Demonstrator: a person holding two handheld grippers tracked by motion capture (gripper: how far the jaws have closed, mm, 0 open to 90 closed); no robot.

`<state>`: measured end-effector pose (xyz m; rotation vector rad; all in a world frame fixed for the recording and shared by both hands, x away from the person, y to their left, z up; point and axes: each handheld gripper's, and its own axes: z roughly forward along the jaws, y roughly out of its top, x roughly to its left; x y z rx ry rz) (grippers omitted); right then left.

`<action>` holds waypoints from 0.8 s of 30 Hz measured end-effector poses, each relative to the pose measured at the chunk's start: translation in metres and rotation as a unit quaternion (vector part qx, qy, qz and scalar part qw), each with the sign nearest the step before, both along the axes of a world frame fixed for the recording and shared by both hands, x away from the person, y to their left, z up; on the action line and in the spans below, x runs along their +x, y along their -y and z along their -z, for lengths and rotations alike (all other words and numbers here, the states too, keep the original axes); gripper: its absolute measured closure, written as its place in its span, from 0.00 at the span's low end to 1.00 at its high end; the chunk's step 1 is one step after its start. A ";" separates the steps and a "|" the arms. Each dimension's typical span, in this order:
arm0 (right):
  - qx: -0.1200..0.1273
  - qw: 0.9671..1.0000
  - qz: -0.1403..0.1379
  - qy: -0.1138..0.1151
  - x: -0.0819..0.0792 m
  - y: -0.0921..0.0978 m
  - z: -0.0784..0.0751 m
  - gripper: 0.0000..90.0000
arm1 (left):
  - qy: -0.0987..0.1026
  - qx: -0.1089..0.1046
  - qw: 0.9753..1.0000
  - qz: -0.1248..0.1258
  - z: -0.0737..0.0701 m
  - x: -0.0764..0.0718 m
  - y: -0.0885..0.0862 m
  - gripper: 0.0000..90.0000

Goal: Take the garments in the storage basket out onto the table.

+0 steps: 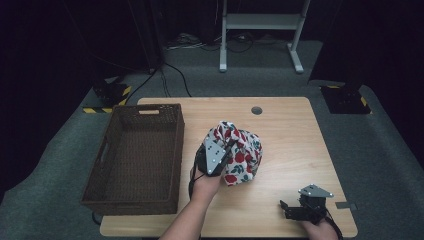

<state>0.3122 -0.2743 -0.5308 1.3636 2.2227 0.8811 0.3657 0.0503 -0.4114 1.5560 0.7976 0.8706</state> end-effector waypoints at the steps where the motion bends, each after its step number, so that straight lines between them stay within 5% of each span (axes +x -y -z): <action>1: 0.000 1.000 0.000 0.000 0.000 0.000 0.000 0.00 | -0.002 0.001 1.000 0.000 0.002 0.001 0.001 0.83; 24: 0.001 1.000 -0.001 0.000 0.000 0.000 0.000 0.00 | -0.055 0.021 0.997 0.042 0.047 0.022 0.057 0.83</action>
